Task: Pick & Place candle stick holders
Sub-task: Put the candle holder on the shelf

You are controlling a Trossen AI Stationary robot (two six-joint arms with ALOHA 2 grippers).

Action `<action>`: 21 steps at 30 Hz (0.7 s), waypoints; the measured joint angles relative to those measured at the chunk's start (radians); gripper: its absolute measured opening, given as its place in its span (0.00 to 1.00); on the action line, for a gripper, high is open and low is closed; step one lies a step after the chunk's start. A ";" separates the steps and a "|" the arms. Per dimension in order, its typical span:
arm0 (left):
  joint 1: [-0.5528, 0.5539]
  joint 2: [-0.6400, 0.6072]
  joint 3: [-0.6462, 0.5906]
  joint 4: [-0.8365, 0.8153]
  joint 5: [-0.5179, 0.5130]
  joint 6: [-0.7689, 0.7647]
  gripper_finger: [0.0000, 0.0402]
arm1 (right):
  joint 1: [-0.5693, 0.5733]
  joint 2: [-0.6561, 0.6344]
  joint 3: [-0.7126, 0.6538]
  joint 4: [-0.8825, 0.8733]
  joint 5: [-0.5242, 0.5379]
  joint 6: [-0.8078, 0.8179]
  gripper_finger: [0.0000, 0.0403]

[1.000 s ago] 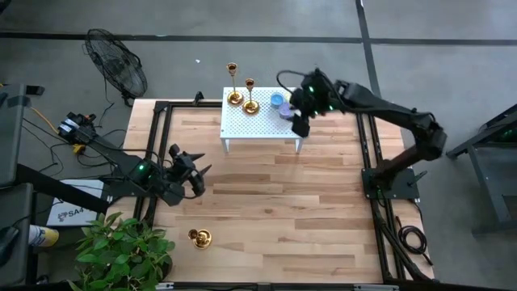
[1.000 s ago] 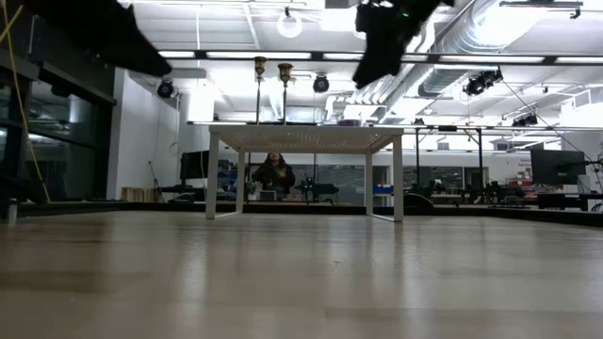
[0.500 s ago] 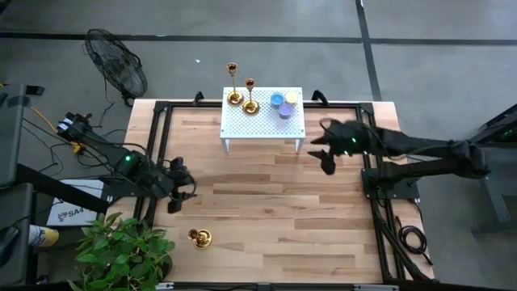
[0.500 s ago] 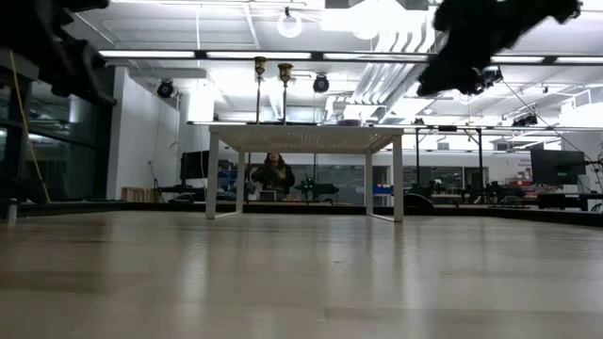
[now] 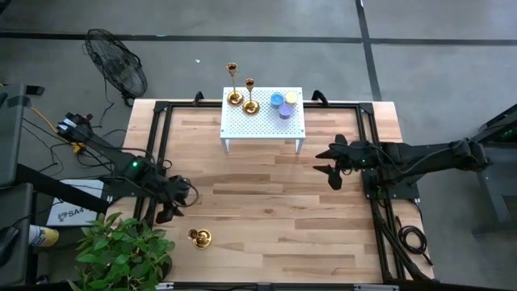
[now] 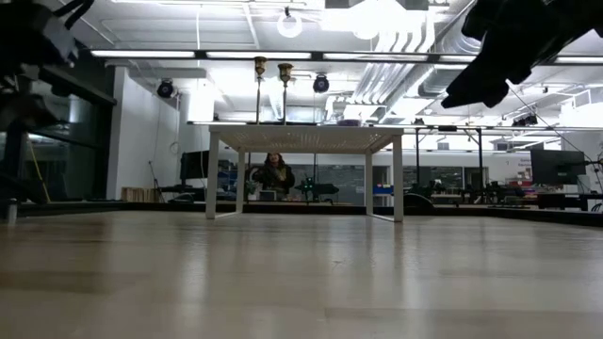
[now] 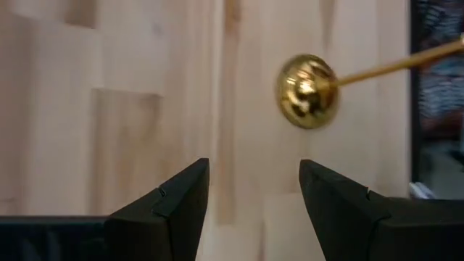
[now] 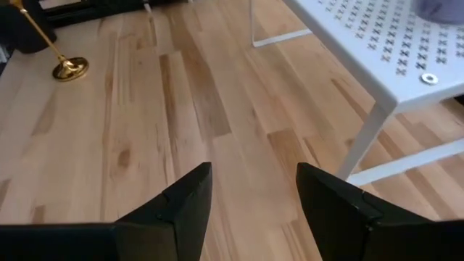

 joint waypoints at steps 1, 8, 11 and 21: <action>0.000 0.000 -0.014 0.025 0.024 -0.011 0.53 | 0.005 0.000 0.000 0.006 0.001 -0.005 0.49; 0.000 0.033 -0.089 0.268 0.054 -0.017 0.53 | 0.011 0.003 0.000 0.045 -0.012 -0.032 0.49; -0.006 0.084 -0.099 0.361 0.062 -0.018 0.53 | 0.011 0.003 0.000 0.044 -0.032 -0.032 0.49; -0.155 0.285 -0.101 0.587 0.046 -0.069 0.53 | 0.011 0.003 0.000 0.034 -0.075 -0.052 0.49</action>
